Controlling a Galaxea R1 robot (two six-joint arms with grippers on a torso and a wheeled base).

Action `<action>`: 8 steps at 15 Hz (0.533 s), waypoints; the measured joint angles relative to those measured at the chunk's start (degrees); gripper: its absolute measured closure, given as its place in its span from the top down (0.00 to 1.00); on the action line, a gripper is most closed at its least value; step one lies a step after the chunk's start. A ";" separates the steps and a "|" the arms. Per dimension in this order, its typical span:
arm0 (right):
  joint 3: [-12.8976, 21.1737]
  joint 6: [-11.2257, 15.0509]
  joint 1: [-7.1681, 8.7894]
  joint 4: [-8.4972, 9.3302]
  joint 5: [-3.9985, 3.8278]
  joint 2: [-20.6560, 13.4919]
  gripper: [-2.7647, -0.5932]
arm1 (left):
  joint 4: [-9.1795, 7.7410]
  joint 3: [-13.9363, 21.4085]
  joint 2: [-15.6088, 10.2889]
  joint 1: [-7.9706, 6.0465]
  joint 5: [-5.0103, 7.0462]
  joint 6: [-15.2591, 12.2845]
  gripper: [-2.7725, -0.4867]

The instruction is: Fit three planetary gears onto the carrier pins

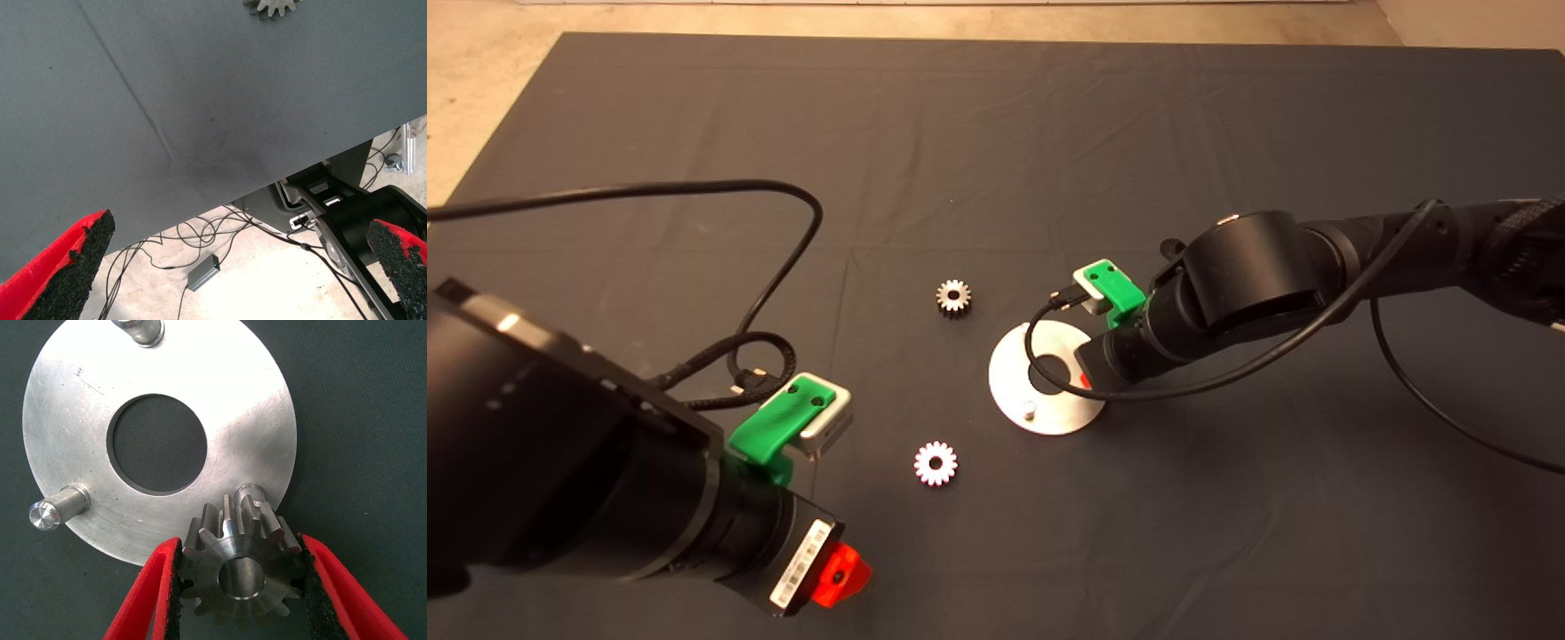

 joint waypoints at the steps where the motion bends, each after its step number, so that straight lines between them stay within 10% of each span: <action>1: -0.13 -0.02 -0.01 -0.05 -0.02 0.00 0.20 | 0.00 0.00 0.02 0.00 0.00 0.00 0.99; 8: -0.33 -0.38 0.02 -0.27 -0.02 0.00 0.20 | 0.00 0.00 0.02 0.00 0.00 0.00 0.99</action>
